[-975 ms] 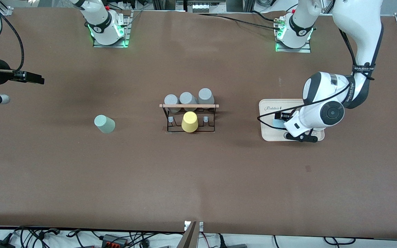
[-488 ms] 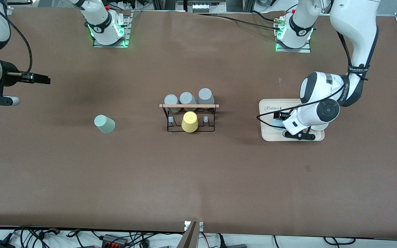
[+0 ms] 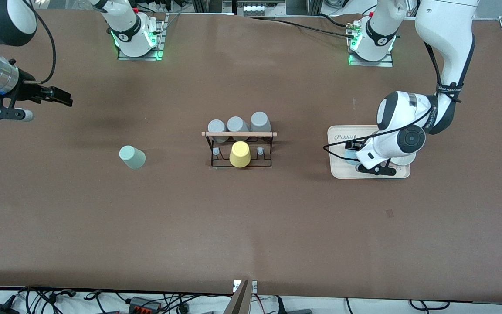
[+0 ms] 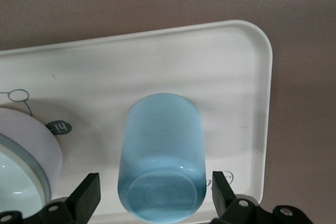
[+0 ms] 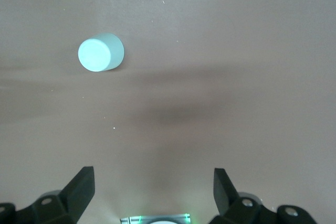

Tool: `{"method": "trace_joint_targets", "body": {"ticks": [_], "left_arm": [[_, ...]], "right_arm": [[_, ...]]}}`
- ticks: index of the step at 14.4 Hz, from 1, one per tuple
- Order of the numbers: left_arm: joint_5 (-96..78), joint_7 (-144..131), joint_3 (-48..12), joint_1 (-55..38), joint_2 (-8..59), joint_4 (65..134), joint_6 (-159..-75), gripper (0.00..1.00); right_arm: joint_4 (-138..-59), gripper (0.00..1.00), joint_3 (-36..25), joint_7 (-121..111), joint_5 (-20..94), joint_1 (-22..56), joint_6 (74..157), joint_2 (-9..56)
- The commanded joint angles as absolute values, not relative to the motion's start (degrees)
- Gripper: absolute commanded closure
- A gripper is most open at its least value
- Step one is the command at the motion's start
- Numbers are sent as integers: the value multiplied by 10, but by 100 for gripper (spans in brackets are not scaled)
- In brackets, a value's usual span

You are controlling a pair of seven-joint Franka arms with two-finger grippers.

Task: Hang scattered cups on rack with three cups
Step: 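Lift the blue cup with the left gripper while the right gripper reaches the green cup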

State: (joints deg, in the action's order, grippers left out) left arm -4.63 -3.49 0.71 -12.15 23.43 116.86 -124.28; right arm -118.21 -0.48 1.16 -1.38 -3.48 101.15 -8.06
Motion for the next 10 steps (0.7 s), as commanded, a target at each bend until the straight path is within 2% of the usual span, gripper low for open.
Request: {"method": "trace_joint_targets", "body": {"ticks": [1,2,4,6,7,10], "left_arm": [[-59,-29,8,-124,235,1171,-1250,22],[-59,-32,8,-125,235,1171,-1250,30],[-61,-34,8,-126,235,1169,-1247,52],[-60,-35,8,-125,233,1165,-1242,67],[-60,-37,9,-125,233,1156,-1231,72],[-60,-40,9,-125,229,1102,-1156,76]], "right_arm": [[-1204,0,-1,16,-6,-19,1037,-98],[-1204,0,-1,16,-6,-17,1041,-91],[-1204,0,-1,16,-6,-14,1069,-76],[-1204,0,-1,17,-6,-4,1095,-59],[-1204,0,-1,17,-6,-2,1107,-50],[-1225,0,-1,17,-6,5,1176,-22]]}}
